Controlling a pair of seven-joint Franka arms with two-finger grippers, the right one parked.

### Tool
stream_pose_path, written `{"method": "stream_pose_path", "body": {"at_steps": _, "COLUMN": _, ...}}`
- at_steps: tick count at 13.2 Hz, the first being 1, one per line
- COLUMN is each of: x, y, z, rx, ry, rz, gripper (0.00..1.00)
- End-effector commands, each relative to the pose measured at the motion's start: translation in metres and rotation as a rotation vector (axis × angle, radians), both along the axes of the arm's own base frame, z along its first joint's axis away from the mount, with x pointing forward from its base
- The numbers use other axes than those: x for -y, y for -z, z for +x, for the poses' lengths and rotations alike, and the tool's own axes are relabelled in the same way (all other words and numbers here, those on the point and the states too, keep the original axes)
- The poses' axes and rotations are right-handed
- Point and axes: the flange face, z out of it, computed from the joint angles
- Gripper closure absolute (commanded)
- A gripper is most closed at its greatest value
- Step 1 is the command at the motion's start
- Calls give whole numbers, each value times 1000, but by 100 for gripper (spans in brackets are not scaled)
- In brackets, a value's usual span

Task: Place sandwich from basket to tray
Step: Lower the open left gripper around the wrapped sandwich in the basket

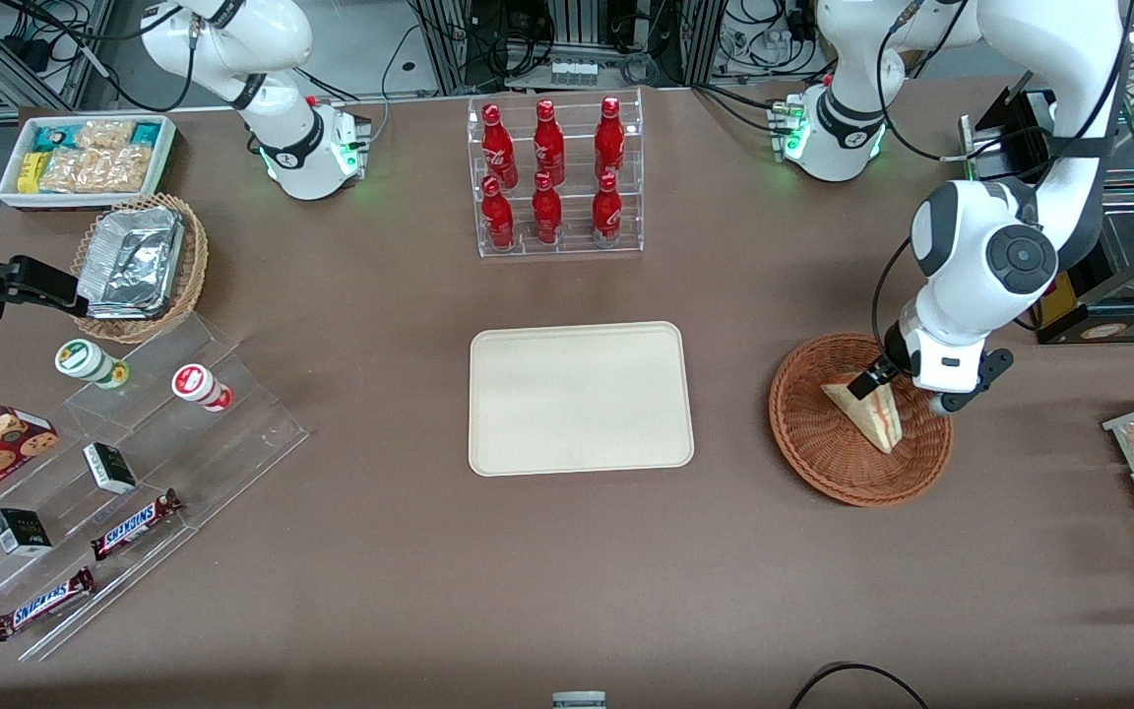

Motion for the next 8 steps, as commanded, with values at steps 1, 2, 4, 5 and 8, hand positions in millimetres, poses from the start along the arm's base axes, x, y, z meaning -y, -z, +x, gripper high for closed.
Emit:
{"method": "stream_pose_path", "body": {"at_steps": 1, "x": 1, "y": 9, "z": 0, "rx": 17, "ry": -14, "rz": 14, "gripper": 0}}
{"method": "stream_pose_path", "body": {"at_steps": 2, "x": 1, "y": 14, "z": 0, "rx": 11, "ry": -12, "rz": 14, "gripper": 0}}
{"method": "stream_pose_path", "body": {"at_steps": 4, "x": 0, "y": 18, "z": 0, "rx": 5, "ry": -11, "rz": 16, "gripper": 0}}
{"method": "stream_pose_path", "body": {"at_steps": 5, "x": -1, "y": 22, "z": 0, "rx": 1, "ry": -13, "rz": 17, "gripper": 0}}
{"method": "stream_pose_path", "body": {"at_steps": 8, "x": -3, "y": 38, "z": 3, "rx": 19, "ry": -15, "rz": 15, "gripper": 0}}
